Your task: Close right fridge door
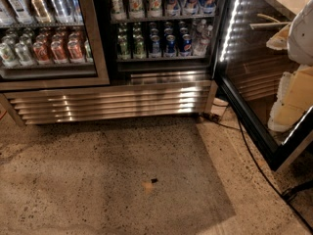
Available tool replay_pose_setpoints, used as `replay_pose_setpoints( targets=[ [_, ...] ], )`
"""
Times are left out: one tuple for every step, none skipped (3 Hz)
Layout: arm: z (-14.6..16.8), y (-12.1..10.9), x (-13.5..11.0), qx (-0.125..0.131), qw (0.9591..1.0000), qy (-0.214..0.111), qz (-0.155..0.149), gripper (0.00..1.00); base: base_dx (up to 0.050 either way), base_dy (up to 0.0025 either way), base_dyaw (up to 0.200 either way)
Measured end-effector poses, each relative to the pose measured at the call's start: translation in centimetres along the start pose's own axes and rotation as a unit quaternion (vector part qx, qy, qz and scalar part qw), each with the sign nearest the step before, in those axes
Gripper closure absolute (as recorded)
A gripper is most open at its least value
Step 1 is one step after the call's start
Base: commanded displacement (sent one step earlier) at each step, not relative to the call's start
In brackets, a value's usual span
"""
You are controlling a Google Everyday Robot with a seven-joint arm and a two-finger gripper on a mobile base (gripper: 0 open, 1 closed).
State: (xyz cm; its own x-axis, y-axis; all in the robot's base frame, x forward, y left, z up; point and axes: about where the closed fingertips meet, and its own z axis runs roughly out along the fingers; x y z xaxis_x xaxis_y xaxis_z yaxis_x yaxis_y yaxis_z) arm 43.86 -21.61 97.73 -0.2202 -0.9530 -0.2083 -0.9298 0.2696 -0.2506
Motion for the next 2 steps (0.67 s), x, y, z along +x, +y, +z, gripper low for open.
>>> replay_pose_setpoints(
  targets=[
    [0.0,0.0,0.0,0.0,1.0,0.0,0.0,0.0,0.0,0.0,-0.2],
    [-0.01,-0.01,-0.01,0.0,1.0,0.0,0.0,0.0,0.0,0.00004,-0.2]
  ],
)
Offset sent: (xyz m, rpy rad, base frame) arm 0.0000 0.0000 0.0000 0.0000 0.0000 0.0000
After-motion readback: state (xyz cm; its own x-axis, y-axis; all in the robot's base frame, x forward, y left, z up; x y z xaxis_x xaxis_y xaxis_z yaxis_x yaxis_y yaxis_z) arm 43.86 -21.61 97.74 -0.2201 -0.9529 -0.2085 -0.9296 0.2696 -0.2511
